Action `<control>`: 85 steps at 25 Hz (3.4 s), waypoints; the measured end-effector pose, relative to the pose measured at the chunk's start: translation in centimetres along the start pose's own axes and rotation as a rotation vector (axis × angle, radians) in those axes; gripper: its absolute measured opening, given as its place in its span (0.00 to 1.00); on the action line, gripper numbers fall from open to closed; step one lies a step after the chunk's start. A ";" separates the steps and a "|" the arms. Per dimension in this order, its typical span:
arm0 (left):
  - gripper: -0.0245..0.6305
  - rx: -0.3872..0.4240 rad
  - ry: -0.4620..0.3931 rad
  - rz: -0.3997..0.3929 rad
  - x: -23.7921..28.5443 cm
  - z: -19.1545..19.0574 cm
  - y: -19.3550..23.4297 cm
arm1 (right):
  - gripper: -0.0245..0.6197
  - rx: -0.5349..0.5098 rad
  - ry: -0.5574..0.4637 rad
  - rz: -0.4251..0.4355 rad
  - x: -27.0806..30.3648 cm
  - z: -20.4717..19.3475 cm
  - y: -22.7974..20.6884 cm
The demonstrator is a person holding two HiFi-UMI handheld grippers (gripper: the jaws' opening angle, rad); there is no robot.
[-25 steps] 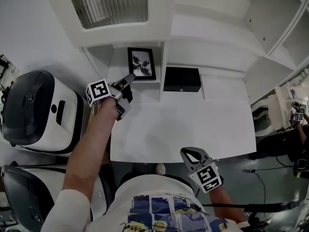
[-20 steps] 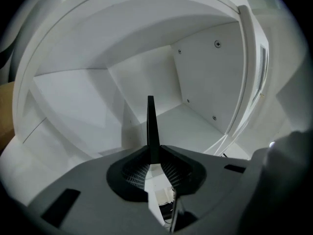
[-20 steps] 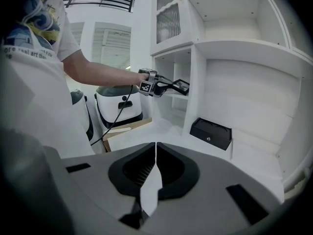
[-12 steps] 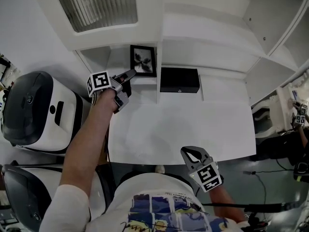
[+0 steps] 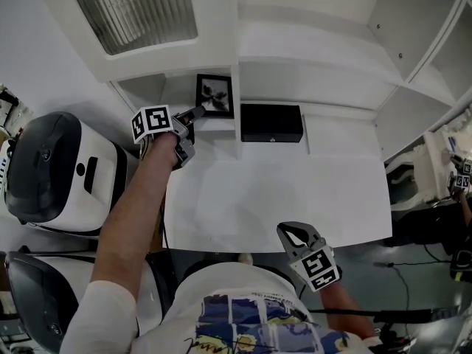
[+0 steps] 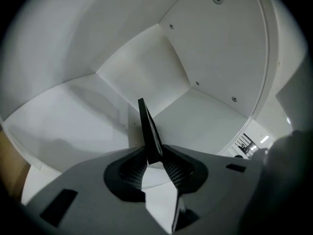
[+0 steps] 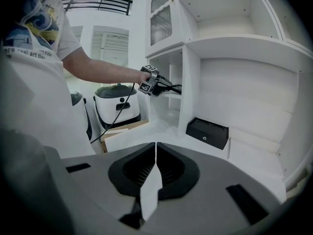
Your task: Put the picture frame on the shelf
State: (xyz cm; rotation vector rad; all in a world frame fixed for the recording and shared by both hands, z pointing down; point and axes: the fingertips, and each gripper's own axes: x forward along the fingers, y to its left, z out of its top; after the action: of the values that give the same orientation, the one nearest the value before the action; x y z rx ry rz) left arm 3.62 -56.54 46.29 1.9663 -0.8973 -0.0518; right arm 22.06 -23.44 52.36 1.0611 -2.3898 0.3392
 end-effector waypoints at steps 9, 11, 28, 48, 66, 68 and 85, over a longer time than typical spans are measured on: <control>0.23 0.142 0.019 0.123 -0.1 -0.4 0.4 | 0.09 0.001 -0.011 0.010 -0.3 -0.2 -0.4; 0.24 0.182 0.026 0.161 -0.1 -0.4 0.7 | 0.09 0.002 -0.010 0.012 -0.5 -0.4 -0.4; 0.24 0.412 0.059 0.338 0.0 -0.6 1.3 | 0.09 0.038 -0.013 0.016 -1.8 -1.9 -1.0; 0.12 0.576 -0.027 0.215 -8.7 -4.1 -4.0 | 0.09 -0.011 -0.026 0.014 -0.3 0.3 3.0; 0.06 0.602 0.013 -0.007 -25.8 -14.6 -5.8 | 0.09 -0.057 -0.040 -0.027 0.7 3.5 14.1; 0.06 0.619 0.019 -0.016 -27.8 -15.8 -6.0 | 0.08 -0.059 -0.037 -0.030 0.6 3.6 15.4; 0.06 0.680 0.064 -0.074 -41.0 -26.9 -6.4 | 0.08 -0.074 -0.033 -0.030 -1.0 3.2 27.2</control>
State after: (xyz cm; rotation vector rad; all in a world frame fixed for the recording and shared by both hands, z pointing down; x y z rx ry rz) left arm -12.55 -9.87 43.61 2.6088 -0.8677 0.3102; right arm 1.21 -6.06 48.46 1.0751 -2.3940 0.2226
